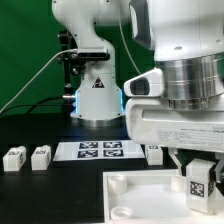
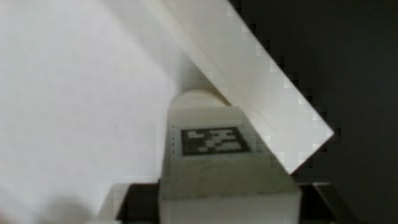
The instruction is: Assemble one leg
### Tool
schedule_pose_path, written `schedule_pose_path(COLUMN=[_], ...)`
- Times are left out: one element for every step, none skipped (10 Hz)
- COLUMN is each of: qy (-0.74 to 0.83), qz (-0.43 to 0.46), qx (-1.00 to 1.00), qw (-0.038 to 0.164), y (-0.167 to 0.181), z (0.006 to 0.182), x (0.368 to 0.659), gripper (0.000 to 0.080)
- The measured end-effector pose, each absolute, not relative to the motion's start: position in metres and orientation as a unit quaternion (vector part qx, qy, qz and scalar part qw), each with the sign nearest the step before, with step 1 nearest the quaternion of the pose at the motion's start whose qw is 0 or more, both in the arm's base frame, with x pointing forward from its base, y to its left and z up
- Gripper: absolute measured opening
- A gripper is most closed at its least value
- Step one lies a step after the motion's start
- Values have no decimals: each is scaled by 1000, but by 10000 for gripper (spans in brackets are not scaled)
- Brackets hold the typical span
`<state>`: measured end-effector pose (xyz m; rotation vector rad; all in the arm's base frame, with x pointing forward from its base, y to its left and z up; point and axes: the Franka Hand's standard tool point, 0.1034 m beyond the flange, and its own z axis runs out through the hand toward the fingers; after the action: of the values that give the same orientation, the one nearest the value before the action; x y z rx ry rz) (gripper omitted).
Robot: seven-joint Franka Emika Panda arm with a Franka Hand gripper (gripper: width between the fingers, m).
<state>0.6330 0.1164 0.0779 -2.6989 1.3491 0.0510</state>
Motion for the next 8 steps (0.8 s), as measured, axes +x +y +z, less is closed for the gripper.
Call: schedule_pose_path(qy=[538,604,658,704,716,710,691,660], qz=[27,34,42,49,50,50,48,45], qx=[-840,-794,-749,-706,-693,-699,-718,-746], qw=[66,69,70,69,69,70,71,71], y=[116,116,117,120,122,122,122,122], z=[77,76,76,76,76,76,76,75], x=[632,632,632,631,631,631,631,631], gripper=[298,298,296,296,296,296,390,390])
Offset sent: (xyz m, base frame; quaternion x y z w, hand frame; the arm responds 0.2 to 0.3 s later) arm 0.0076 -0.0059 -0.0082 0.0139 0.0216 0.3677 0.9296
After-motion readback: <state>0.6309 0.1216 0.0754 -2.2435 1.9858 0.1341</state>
